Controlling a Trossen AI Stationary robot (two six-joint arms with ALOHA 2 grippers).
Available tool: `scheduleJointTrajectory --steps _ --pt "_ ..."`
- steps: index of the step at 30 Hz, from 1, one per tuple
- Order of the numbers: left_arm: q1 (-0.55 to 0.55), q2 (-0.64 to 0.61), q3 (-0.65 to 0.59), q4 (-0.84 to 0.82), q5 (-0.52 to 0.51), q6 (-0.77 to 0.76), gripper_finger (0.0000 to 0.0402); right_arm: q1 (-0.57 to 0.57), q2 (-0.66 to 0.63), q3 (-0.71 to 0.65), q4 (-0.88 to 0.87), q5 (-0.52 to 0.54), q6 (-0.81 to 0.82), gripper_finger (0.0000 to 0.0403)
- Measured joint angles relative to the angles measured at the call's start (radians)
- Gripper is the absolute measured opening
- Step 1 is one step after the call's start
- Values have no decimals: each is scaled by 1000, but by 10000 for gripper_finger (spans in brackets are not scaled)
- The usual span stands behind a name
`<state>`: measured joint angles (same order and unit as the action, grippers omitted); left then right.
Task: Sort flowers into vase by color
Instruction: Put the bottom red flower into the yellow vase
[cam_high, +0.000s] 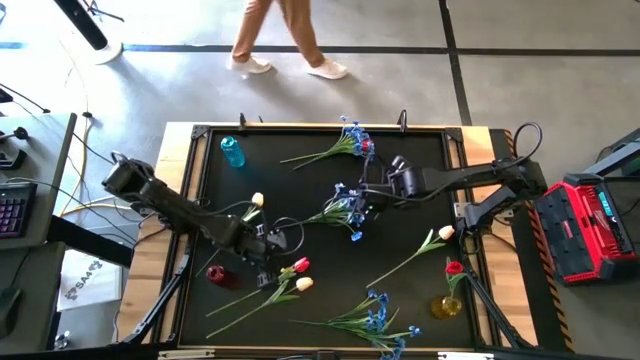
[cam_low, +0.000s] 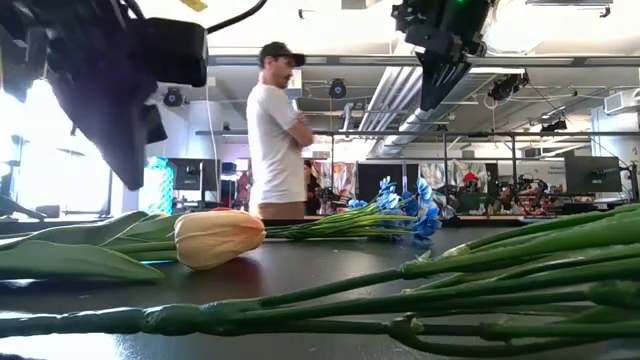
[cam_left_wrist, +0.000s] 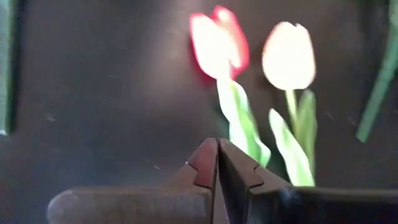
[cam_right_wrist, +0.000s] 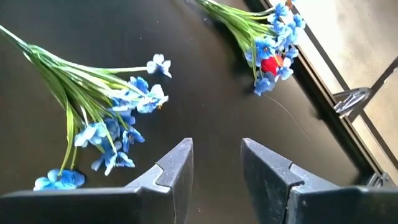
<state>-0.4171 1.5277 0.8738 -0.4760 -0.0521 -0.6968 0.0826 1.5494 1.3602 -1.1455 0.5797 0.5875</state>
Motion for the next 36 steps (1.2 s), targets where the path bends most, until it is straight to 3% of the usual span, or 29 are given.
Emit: scheduleJointTrajectory --steps 4,13,19,25,33,36 --pt "-30 -6 0 0 45 -5 43 7 0 0 -20 12 18 123" --pt "-100 94 0 28 45 -63 162 14 0 0 -12 19 19 123" --pt "-123 141 0 73 52 -84 185 16 0 0 -10 18 26 123" --pt "-129 178 6 58 33 -111 155 36 0 0 -12 16 52 123" --pt "-118 157 1 38 -4 -114 28 68 -1 0 -45 15 100 123" --pt "-105 144 0 40 -4 -113 8 85 -11 0 -52 16 119 123"
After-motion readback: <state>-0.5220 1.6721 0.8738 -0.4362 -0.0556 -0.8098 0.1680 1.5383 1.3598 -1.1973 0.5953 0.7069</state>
